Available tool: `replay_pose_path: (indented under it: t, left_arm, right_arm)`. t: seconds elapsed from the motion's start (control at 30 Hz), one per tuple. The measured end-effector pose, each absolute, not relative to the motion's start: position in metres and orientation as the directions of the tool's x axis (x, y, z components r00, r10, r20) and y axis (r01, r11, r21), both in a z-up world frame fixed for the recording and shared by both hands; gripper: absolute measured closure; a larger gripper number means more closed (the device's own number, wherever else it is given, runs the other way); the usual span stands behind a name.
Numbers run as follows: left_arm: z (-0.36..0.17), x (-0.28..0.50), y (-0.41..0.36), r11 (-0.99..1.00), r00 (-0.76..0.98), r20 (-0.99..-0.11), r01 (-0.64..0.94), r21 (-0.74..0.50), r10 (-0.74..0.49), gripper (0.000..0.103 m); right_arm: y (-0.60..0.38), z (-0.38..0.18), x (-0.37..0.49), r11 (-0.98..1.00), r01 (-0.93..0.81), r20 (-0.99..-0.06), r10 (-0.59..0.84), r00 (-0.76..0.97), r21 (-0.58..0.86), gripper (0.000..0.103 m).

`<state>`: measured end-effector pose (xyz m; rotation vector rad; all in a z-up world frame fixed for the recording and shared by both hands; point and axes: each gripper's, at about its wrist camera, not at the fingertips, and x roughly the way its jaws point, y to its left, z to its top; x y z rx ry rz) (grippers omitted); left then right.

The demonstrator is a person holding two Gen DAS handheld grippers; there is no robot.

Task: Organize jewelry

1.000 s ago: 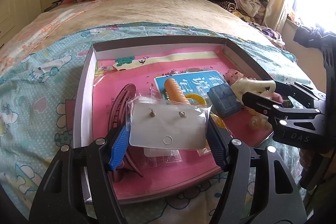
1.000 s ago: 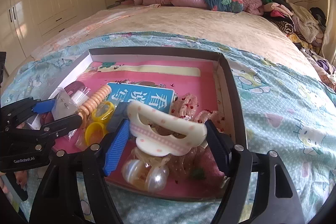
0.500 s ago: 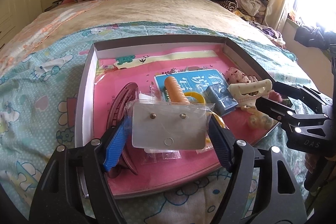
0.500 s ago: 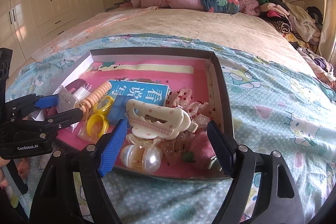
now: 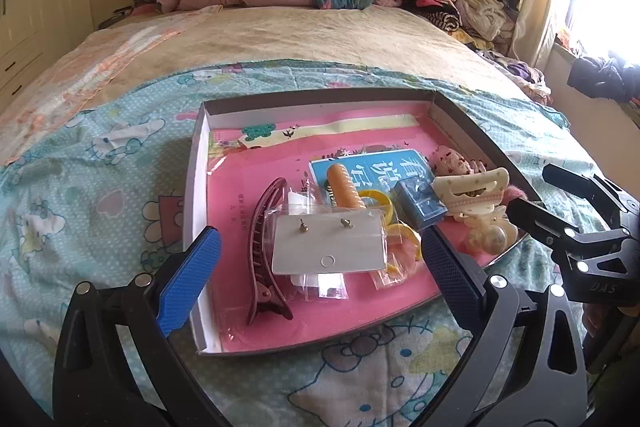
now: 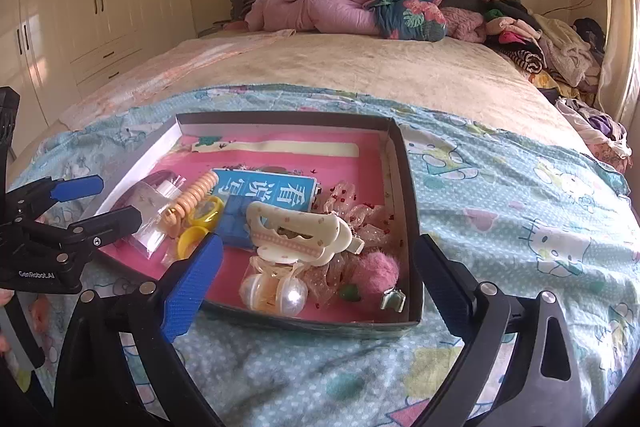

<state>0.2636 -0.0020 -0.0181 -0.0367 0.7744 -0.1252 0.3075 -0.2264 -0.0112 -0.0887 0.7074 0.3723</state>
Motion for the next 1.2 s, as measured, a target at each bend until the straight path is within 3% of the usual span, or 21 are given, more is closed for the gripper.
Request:
replay_pose_path:
  t: [1.2]
  left_arm:
    - [0.022, 0.150, 0.002, 0.994, 0.792, -0.601, 0.070, -0.083, -0.106, 0.011]
  right_arm:
    - [-0.240, 0.026, 0.197, 0.933, -0.358, -0.542, 0.318, 0.778, 0.034, 0.006]
